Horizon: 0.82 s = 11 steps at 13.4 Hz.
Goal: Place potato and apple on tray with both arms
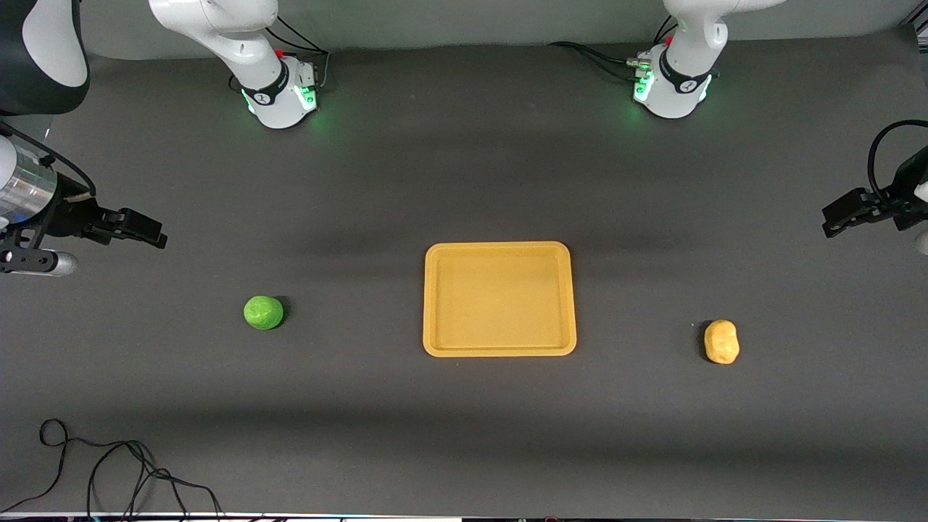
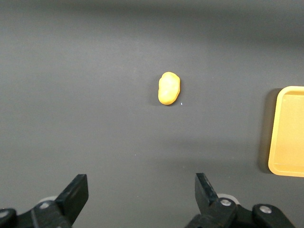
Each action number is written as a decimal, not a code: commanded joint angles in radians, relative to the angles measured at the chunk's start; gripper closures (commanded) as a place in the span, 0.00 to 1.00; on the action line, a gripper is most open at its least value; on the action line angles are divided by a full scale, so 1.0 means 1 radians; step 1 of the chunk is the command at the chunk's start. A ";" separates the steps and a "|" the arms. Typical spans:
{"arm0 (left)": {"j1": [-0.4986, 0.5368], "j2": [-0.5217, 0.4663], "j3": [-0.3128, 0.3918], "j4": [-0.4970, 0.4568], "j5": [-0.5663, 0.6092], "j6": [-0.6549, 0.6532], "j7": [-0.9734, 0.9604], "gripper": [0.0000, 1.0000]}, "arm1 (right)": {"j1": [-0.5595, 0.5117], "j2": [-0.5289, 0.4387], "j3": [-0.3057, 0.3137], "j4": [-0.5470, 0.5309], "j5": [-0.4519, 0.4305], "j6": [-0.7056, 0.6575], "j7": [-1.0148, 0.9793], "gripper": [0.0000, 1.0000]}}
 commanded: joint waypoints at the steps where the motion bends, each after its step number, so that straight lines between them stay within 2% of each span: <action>1: 0.005 -0.003 0.000 -0.004 -0.013 -0.009 0.020 0.00 | -0.004 -0.015 0.009 -0.011 0.022 -0.003 -0.023 0.00; 5: 0.005 0.002 -0.002 -0.007 -0.013 0.003 0.021 0.00 | -0.007 -0.007 0.008 -0.005 0.022 -0.001 -0.014 0.00; 8: 0.005 0.008 0.000 -0.009 -0.013 0.017 0.042 0.00 | -0.001 0.001 0.008 -0.005 0.021 0.000 -0.081 0.00; 11: 0.005 0.062 0.000 -0.032 -0.013 0.084 0.046 0.00 | 0.002 0.024 0.008 -0.017 0.011 0.029 -0.112 0.00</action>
